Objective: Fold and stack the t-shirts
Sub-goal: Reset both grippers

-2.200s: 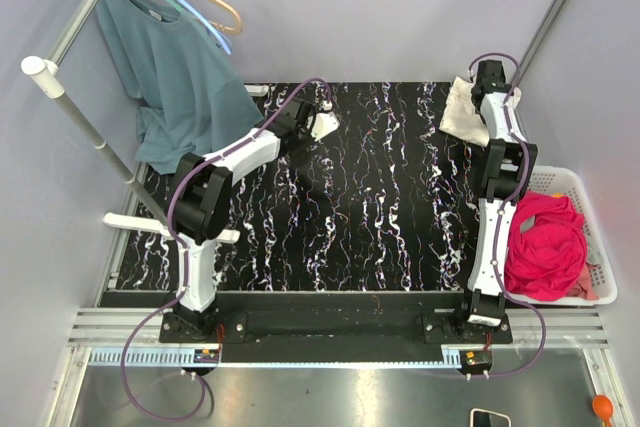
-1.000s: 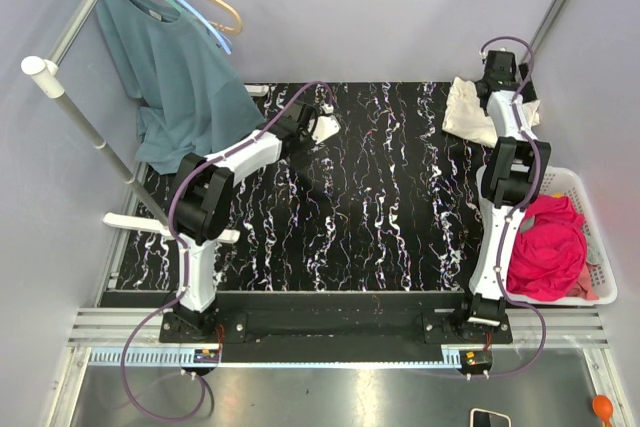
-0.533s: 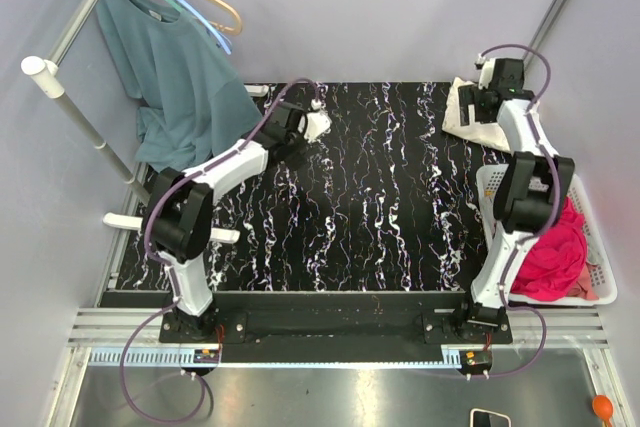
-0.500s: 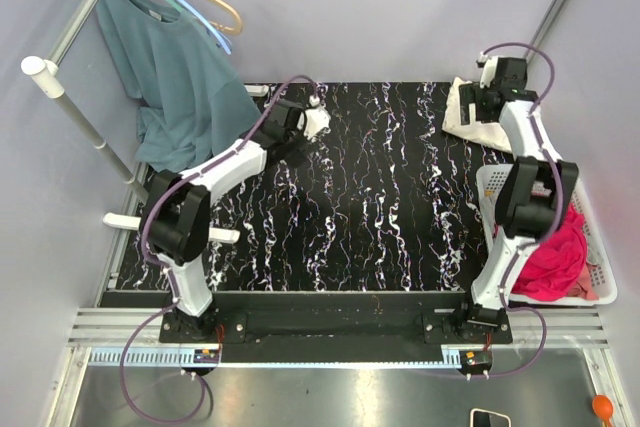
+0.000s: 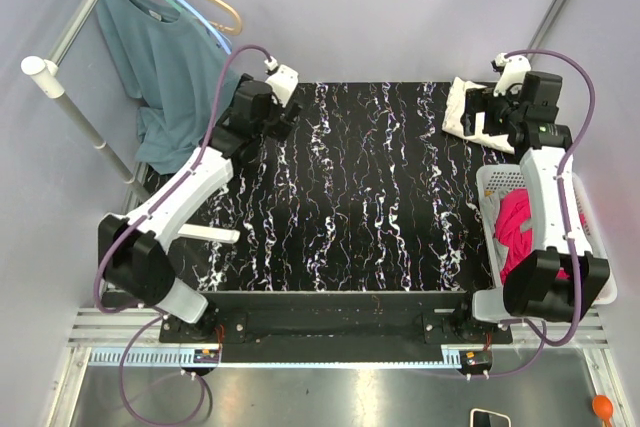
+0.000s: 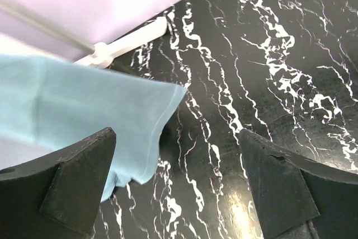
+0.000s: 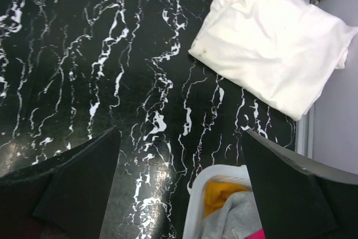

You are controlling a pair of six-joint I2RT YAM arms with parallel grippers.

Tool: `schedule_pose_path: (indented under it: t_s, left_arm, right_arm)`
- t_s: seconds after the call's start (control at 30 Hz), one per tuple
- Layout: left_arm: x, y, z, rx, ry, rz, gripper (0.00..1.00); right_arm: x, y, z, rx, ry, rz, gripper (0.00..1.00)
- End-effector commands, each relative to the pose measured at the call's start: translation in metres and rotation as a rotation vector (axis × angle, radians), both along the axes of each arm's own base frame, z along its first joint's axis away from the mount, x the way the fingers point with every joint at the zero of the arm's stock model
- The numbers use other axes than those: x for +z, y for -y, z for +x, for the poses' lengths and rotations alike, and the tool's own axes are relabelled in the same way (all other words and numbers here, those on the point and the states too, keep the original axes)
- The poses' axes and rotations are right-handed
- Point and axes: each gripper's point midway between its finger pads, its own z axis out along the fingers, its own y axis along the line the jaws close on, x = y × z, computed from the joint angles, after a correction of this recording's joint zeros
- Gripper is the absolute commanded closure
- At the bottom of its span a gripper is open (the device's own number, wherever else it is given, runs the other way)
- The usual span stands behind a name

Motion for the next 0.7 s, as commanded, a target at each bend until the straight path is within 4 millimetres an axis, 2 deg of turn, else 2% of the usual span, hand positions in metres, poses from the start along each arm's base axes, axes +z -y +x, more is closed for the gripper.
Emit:
schedule_pose_path:
  t_s: [0.0,0.17,0.23,0.37,0.67]
  left_arm:
    - [0.019,-0.022,-0.022,0.076,0.032,-0.064,0.01]
    - [0.039,-0.032,-0.048,0.056,0.095,-0.126,0.01]
    - [0.043,-0.035,-0.053,0.058,0.110,-0.138,0.01]
    - [0.042,-0.042,-0.054,0.097,0.123,-0.144,0.01]
    - [0.049,-0.040,-0.062,0.083,0.145,-0.194,0.01]
  right_arm:
    - [0.010,-0.022,-0.014,0.082,0.005,0.065,0.00]
    - [0.033,-0.040,-0.032,0.144,0.048,0.122,0.00]
    - [0.037,-0.044,-0.036,0.149,0.054,0.138,0.00]
    - [0.039,-0.047,-0.043,0.154,0.035,0.156,0.00]
    - [0.052,-0.048,-0.052,0.132,0.067,0.172,0.00]
